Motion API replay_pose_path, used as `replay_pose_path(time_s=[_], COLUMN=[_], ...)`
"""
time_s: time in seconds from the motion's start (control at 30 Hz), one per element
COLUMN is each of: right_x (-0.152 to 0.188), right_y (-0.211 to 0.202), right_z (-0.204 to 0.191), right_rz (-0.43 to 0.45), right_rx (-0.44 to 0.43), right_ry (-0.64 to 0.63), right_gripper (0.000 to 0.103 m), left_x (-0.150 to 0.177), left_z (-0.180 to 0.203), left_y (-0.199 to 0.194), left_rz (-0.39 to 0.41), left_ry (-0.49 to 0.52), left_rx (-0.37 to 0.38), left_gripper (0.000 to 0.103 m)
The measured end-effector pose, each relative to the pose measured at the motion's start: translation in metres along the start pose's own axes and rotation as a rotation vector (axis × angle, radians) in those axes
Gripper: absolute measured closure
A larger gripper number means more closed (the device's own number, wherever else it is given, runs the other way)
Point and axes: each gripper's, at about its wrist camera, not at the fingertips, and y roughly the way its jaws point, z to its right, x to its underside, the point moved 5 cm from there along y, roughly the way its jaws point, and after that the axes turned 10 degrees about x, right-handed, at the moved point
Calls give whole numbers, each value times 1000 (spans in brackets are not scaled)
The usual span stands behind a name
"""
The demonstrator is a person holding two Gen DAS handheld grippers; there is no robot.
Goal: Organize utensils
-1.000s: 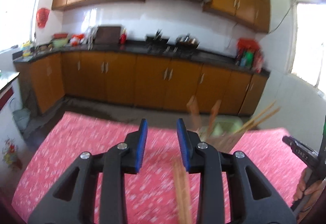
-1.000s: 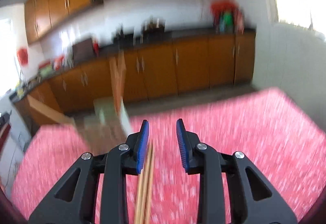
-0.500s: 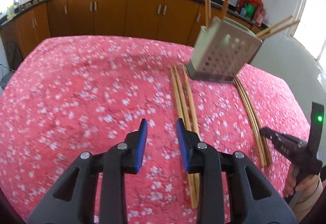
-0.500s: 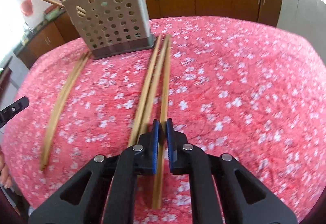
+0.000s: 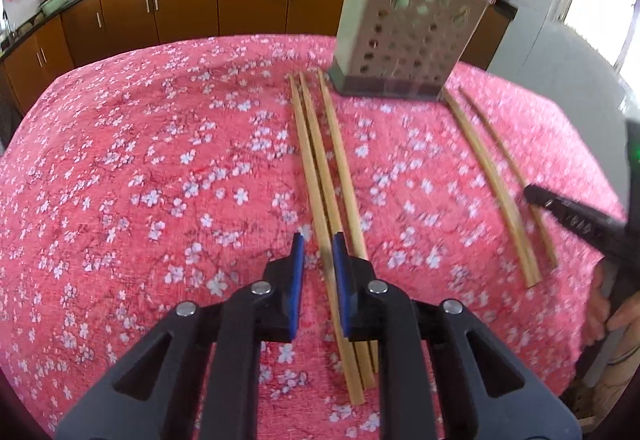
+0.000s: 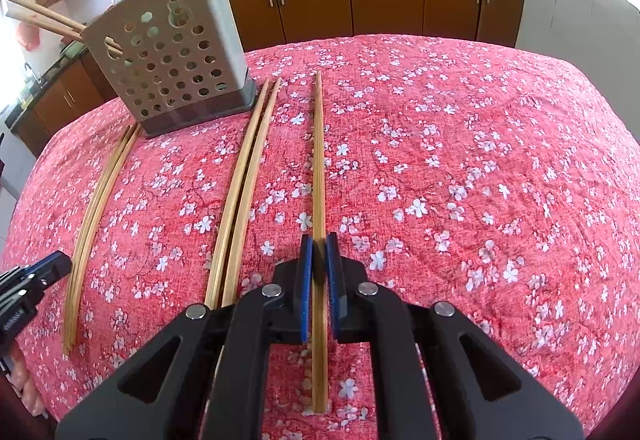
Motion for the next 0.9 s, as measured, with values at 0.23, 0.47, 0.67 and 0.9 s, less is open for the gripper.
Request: replay_pose_path(time_s=[0.23, 0.47, 0.67, 0.9], right_x=[6, -1, -9, -8], right_y=[-9, -4, 2, 2], right_z=[-8, 6, 25, 25], right_rz=[12, 41, 56, 63], right_rx=[-11, 35, 43, 41], right_ry=[-39, -22, 32, 29], right_gripper=[94, 95, 95, 94], left_x=[2, -16, -28, -32], left_z=[0, -41, -78, -78], left_y=[6, 5, 1, 3], left_rz=[0, 25, 69, 92], left_ry=[28, -54, -112, -109], left_rx=[-46, -111, -109, -97], left_gripper=[88, 94, 92, 92])
